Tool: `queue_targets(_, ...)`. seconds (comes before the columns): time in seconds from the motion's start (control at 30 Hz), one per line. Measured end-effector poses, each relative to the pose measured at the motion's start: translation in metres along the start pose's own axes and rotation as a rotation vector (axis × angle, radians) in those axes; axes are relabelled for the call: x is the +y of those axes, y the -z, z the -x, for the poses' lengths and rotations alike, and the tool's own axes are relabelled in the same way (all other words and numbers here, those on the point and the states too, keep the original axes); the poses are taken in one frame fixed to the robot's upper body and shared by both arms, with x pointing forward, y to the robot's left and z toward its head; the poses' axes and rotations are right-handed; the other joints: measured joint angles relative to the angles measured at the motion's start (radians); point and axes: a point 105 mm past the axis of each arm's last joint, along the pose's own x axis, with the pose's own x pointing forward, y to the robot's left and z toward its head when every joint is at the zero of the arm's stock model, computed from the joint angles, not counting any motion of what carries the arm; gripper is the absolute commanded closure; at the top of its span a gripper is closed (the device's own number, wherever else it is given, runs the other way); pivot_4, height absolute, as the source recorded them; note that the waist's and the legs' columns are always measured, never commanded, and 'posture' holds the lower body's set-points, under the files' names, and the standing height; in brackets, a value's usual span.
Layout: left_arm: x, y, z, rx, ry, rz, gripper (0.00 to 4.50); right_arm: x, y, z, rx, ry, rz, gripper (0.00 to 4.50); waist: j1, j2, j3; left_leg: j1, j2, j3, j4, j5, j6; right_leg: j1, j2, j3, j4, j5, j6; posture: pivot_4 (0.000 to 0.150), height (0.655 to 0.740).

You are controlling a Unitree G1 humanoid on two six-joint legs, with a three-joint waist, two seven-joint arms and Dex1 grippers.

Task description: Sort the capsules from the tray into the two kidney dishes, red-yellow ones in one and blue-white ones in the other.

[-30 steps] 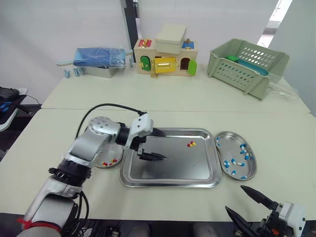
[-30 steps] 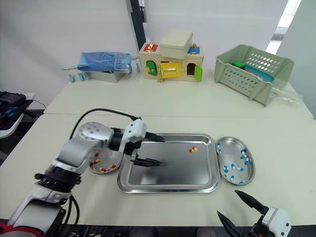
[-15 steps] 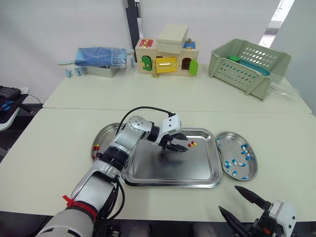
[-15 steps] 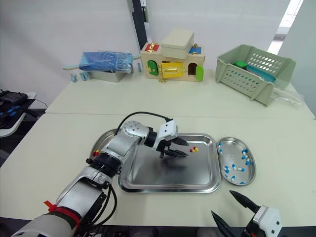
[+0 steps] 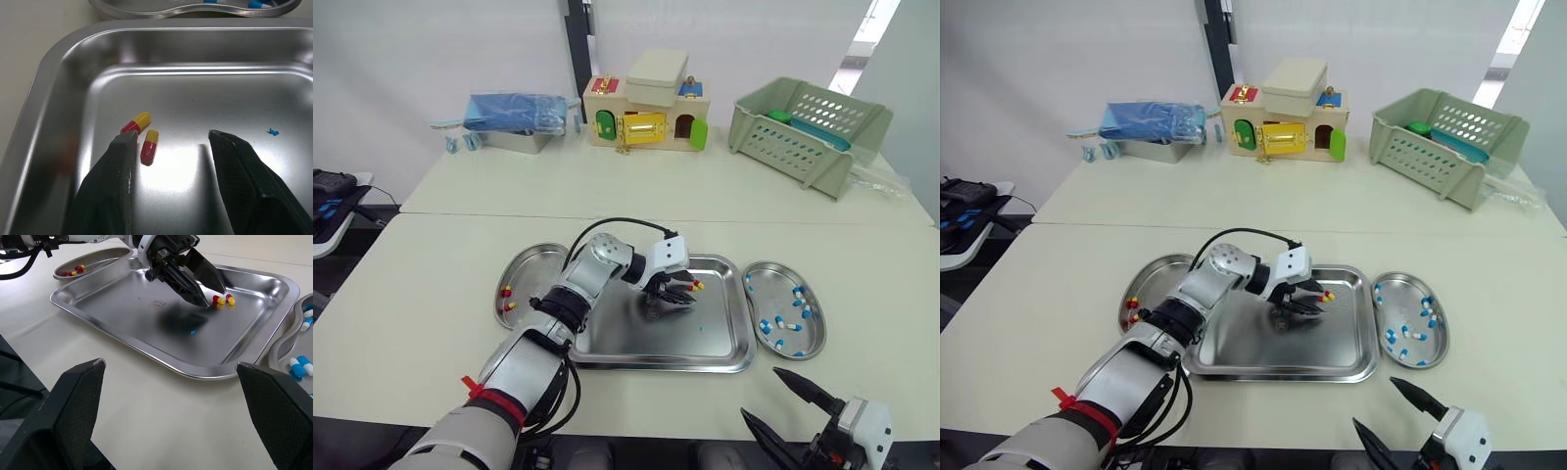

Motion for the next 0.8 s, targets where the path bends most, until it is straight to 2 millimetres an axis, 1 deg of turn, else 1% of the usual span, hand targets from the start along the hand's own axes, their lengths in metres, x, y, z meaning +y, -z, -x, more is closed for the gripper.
queue_targets(0.33, 0.0031, 0.0004, -0.0044, 0.026, 0.000, 0.036, 2.14, -0.0009, -0.0050, -0.0029, 0.007, 0.021, 0.000, 0.00, 0.001, 0.000, 0.000, 0.000, 0.000, 0.000, 0.000, 0.000, 0.000, 0.000, 0.000, 0.000, 0.000, 0.000, 0.000, 0.150, 0.7400)
queue_targets(0.43, 0.0027, -0.0008, -0.0063, 0.030, 0.005, 0.037, 2.68, -0.0016, -0.0045, -0.0030, 0.011, 0.029, -0.004, 0.00, 0.001, 0.000, 0.000, 0.000, 0.000, 0.000, 0.000, 0.000, 0.000, 0.000, 0.000, 0.000, 0.000, 0.000, 0.000, 0.150, 0.7400)
queue_targets(0.6, 0.0028, 0.0001, -0.0062, 0.044, 0.007, 0.034, 4.27, -0.0016, -0.0037, -0.0030, 0.016, 0.030, -0.008, 0.00, 0.001, 0.000, 0.000, 0.000, 0.000, 0.000, 0.000, 0.000, 0.000, 0.000, 0.000, 0.000, 0.000, 0.000, 0.000, 0.150, 0.7400)
queue_targets(0.63, 0.0028, 0.0002, -0.0062, 0.045, 0.007, 0.034, 4.44, -0.0016, -0.0037, -0.0030, 0.016, 0.030, -0.008, 0.00, 0.001, 0.000, 0.000, 0.000, 0.000, 0.000, 0.000, 0.000, 0.000, 0.000, 0.000, 0.000, 0.000, 0.000, 0.000, 0.150, 0.7400)
queue_targets(0.8, 0.0032, 0.0003, -0.0060, 0.053, 0.006, 0.028, 4.44, -0.0015, -0.0035, -0.0028, 0.017, 0.030, -0.009, 0.00, 0.001, 0.000, 0.000, 0.000, 0.000, 0.000, 0.000, 0.000, 0.000, 0.000, 0.000, 0.000, 0.000, 0.000, 0.000, 0.150, 0.7400)
